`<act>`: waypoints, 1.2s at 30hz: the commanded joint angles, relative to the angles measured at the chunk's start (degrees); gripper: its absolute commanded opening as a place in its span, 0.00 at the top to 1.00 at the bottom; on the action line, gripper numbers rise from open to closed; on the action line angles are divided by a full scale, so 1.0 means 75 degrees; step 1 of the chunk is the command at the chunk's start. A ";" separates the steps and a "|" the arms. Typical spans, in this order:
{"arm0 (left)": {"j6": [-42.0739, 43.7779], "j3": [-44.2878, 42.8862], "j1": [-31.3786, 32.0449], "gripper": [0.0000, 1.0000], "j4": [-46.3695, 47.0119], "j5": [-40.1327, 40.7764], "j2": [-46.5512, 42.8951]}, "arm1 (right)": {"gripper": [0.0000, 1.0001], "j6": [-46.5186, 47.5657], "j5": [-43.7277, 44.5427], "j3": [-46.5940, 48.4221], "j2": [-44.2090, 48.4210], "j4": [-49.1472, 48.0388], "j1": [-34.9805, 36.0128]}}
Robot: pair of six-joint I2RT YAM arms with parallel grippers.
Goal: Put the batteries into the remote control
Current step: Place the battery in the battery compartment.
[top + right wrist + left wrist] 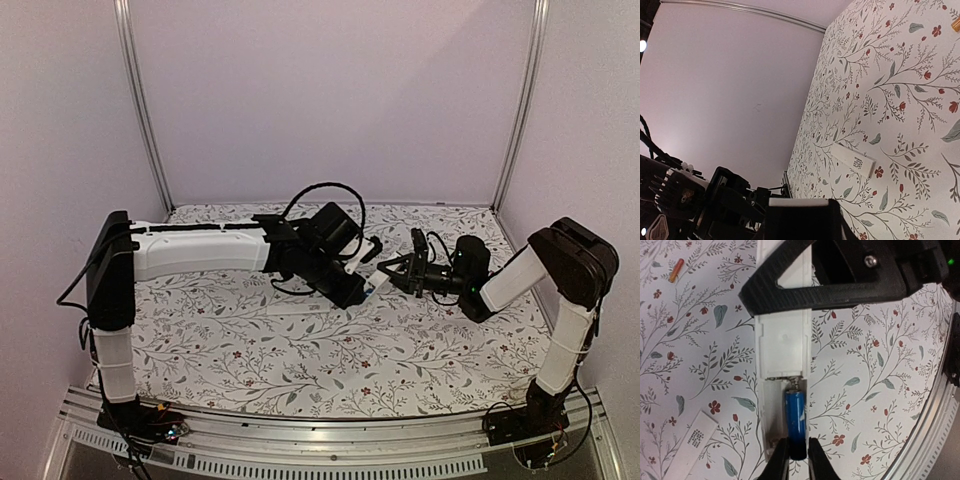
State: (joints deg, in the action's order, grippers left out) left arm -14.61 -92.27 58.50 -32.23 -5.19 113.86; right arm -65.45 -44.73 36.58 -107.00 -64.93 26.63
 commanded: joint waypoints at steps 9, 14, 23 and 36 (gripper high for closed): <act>0.0254 0.0097 0.0041 0.82 0.0037 0.0067 0.0056 | 1.00 -0.0437 -0.0388 0.0103 0.0017 -0.0861 0.0216; 0.0342 0.0072 0.0019 0.79 0.0024 0.0214 -0.0045 | 1.00 -0.0446 -0.0422 0.0115 0.0021 -0.0825 0.0221; 0.0469 0.0033 -0.0055 0.68 -0.0015 0.0361 -0.0213 | 1.00 -0.0468 -0.0455 0.0107 -0.0003 -0.0809 0.0216; 0.0990 0.0463 -0.0097 0.30 0.0637 0.0245 -0.1196 | 1.00 -0.0669 -0.0567 0.0159 -0.0151 -0.0972 0.0222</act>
State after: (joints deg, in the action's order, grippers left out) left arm -9.28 -90.06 58.35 -29.36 -4.67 107.83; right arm -69.36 -46.65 36.91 -107.11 -69.23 27.75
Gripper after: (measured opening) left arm 0.688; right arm 0.223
